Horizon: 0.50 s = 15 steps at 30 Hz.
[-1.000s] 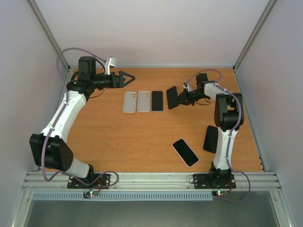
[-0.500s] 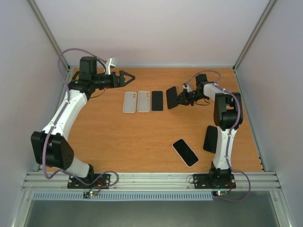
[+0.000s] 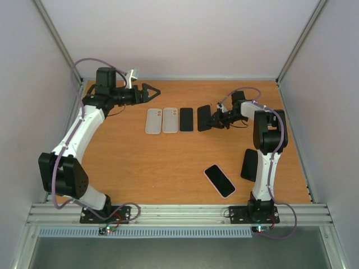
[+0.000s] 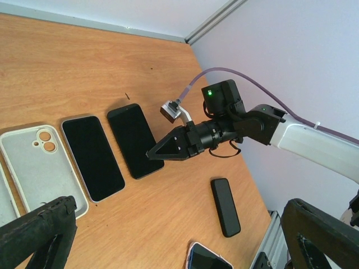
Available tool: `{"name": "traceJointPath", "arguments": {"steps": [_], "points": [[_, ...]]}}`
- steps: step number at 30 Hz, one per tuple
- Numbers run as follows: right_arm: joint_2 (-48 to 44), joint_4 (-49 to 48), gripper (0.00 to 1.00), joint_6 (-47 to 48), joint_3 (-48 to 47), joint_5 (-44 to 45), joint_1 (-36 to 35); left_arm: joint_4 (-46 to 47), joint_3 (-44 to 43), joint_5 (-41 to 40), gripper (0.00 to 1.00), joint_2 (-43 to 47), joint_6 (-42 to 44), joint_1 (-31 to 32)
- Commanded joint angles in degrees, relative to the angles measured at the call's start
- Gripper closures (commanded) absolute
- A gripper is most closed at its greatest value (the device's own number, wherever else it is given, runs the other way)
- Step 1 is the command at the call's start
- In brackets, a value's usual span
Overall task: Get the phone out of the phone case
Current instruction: Place the phone at the center of the board.
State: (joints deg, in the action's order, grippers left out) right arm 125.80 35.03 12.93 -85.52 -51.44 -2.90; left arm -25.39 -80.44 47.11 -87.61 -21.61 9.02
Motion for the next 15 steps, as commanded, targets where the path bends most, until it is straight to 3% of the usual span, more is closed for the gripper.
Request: {"name": "traceJointPath", "arguments": {"steps": [1,6,15], "points": [[-2.17,0.29,0.83,0.98,0.34,1.20,-0.34,3.02,-0.17,-0.15,0.01,-0.50,-0.11,-0.14],[-2.61,1.50,0.80,2.13,0.26,2.28,-0.30,3.04,0.05,-0.17,0.01,-0.39,0.03,-0.18],[-4.10,2.68,0.56,3.20,0.28,4.80,-0.35,2.70,0.11,-0.81,0.01,-0.31,0.07,-0.18]]}}
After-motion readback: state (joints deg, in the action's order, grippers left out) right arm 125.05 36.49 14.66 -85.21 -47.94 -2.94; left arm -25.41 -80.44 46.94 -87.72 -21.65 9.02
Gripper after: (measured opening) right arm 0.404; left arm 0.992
